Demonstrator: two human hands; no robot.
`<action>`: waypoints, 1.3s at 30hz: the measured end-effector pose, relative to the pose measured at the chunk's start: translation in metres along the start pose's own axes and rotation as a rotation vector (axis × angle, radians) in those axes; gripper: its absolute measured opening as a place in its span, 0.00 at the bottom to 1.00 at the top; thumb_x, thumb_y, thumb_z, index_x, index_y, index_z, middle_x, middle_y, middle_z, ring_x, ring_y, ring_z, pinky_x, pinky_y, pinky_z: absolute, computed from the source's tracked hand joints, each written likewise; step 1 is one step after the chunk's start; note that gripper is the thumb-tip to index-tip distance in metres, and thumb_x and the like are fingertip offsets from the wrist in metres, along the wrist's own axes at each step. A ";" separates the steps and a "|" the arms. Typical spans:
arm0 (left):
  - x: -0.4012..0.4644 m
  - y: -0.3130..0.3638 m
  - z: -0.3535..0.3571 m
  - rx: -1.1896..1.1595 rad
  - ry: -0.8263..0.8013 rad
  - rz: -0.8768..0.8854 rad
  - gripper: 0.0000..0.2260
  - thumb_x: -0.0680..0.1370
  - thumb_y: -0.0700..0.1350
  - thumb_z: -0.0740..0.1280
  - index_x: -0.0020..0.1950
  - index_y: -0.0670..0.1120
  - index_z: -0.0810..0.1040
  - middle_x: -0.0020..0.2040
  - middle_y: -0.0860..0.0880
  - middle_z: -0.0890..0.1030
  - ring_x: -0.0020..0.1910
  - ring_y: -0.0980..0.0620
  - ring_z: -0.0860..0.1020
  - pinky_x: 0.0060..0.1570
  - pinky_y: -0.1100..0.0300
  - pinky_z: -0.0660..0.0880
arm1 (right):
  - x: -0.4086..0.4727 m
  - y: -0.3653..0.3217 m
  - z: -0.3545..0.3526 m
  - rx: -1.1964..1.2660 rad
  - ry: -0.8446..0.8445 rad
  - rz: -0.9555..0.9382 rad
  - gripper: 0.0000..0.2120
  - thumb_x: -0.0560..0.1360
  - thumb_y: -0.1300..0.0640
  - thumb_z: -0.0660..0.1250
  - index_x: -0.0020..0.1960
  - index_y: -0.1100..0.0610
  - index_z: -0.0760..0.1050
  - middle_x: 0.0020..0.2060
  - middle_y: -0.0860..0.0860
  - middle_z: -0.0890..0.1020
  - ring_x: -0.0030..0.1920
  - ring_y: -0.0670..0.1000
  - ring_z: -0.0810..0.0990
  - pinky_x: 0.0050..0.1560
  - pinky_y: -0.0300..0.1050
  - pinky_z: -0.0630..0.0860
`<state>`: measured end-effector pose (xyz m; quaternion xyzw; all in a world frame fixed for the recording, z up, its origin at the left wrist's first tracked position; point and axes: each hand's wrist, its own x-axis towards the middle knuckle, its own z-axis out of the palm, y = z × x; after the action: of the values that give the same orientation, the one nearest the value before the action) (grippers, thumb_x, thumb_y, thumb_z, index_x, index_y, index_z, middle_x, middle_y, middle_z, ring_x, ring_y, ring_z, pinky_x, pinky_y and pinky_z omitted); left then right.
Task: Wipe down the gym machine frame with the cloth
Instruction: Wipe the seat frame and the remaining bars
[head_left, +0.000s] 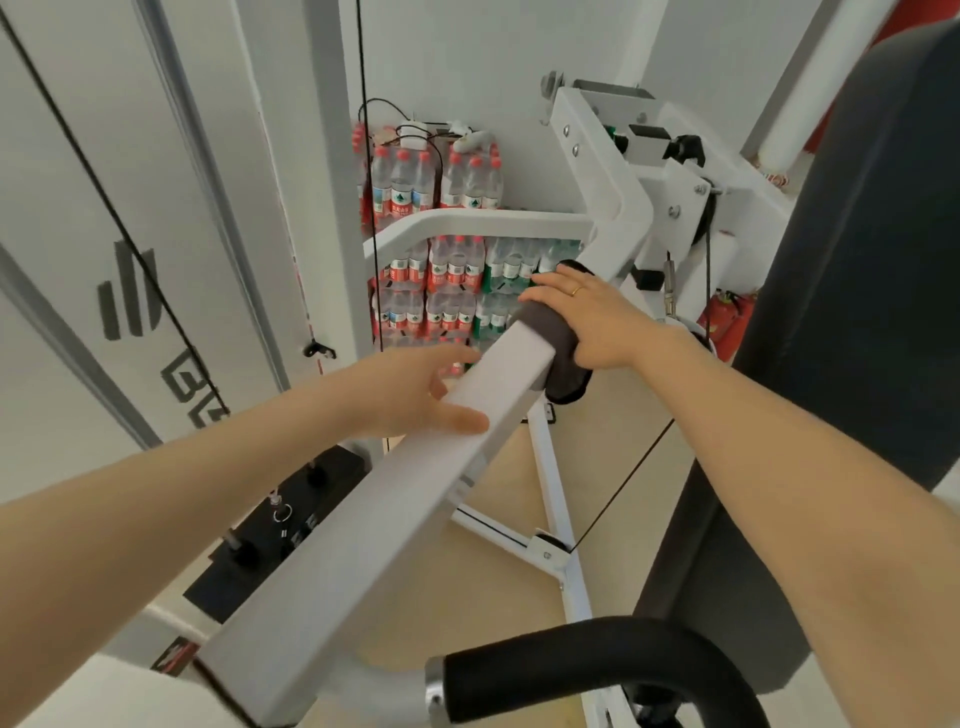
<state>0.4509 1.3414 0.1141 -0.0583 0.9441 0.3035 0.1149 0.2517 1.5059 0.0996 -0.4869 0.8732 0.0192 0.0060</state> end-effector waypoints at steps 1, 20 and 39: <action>-0.011 -0.006 0.001 -0.013 -0.021 0.002 0.30 0.71 0.61 0.67 0.70 0.63 0.60 0.46 0.64 0.73 0.40 0.66 0.73 0.37 0.73 0.68 | 0.001 -0.004 0.000 -0.021 -0.013 0.000 0.40 0.66 0.63 0.68 0.74 0.50 0.56 0.75 0.52 0.56 0.75 0.56 0.48 0.74 0.52 0.48; -0.122 -0.046 0.021 -0.215 0.102 -0.011 0.14 0.72 0.54 0.69 0.55 0.54 0.75 0.52 0.56 0.78 0.47 0.59 0.77 0.47 0.64 0.74 | -0.051 -0.132 -0.004 -0.013 -0.077 -0.102 0.44 0.62 0.45 0.77 0.71 0.50 0.60 0.70 0.52 0.62 0.72 0.56 0.53 0.73 0.52 0.49; -0.182 -0.094 0.046 -0.472 0.160 0.069 0.07 0.74 0.49 0.68 0.51 0.52 0.77 0.45 0.58 0.81 0.36 0.67 0.77 0.31 0.73 0.72 | -0.093 -0.245 -0.017 0.127 -0.319 -0.040 0.38 0.68 0.58 0.72 0.71 0.43 0.57 0.73 0.45 0.54 0.74 0.50 0.42 0.73 0.54 0.43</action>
<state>0.6524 1.3002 0.0710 -0.0750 0.8546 0.5137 0.0124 0.5086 1.4555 0.1124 -0.4935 0.8509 0.0410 0.1754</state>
